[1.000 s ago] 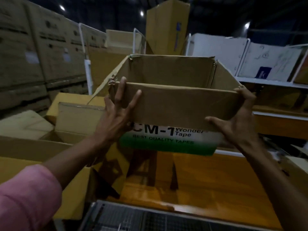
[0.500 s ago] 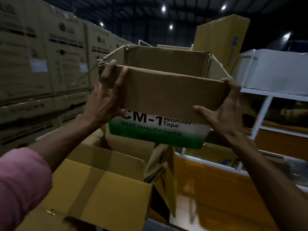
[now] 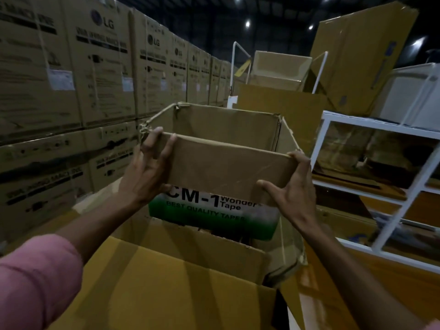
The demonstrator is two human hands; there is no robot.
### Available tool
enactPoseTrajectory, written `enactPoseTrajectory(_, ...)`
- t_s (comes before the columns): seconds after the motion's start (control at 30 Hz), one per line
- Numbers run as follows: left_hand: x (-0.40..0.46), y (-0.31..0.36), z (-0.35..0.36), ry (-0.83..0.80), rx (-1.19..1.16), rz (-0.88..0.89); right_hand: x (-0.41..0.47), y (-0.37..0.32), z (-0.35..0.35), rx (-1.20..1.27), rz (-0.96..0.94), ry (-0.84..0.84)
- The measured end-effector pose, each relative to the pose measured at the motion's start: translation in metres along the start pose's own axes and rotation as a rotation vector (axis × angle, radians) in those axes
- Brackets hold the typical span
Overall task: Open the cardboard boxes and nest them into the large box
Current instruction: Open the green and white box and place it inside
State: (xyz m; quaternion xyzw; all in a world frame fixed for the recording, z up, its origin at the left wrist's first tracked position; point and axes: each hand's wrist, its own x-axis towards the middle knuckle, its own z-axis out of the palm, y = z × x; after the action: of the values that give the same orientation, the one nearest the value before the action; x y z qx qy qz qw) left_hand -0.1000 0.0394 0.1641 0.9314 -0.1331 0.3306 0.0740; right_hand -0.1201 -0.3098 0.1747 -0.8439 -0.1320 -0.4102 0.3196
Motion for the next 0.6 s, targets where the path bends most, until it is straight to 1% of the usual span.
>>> enactPoseTrajectory(0.07, -0.002, -0.01, 0.017, -0.028, 0.031, -0.011, -0.005, -0.001, 0.012, -0.022, 0.029, -0.003)
enactPoseTrajectory(0.17, -0.007, -0.02, 0.038, -0.108, 0.012, -0.036, -0.016, 0.006, 0.025, -0.046, 0.091, -0.082)
enactPoseTrajectory(0.27, -0.02, -0.026, 0.052, -0.258, 0.075, -0.061, -0.036, 0.01, 0.035, -0.09, 0.174, -0.228)
enactPoseTrajectory(0.33, -0.027, -0.035, 0.055, -0.342, 0.114, -0.074, -0.046, 0.005, 0.04, -0.114, 0.177, -0.331)
enactPoseTrajectory(0.4, -0.032, -0.048, 0.05, -0.463, 0.136, -0.104, -0.048, -0.003, 0.046, -0.12, 0.211, -0.407)
enactPoseTrajectory(0.53, -0.031, -0.067, 0.04, -0.635, 0.177, -0.034, -0.055, -0.004, 0.059, -0.086, 0.367, -0.573)
enactPoseTrajectory(0.6, -0.031, -0.062, 0.036, -0.72, 0.192, -0.02, -0.064, -0.002, 0.061, -0.135, 0.425, -0.596)
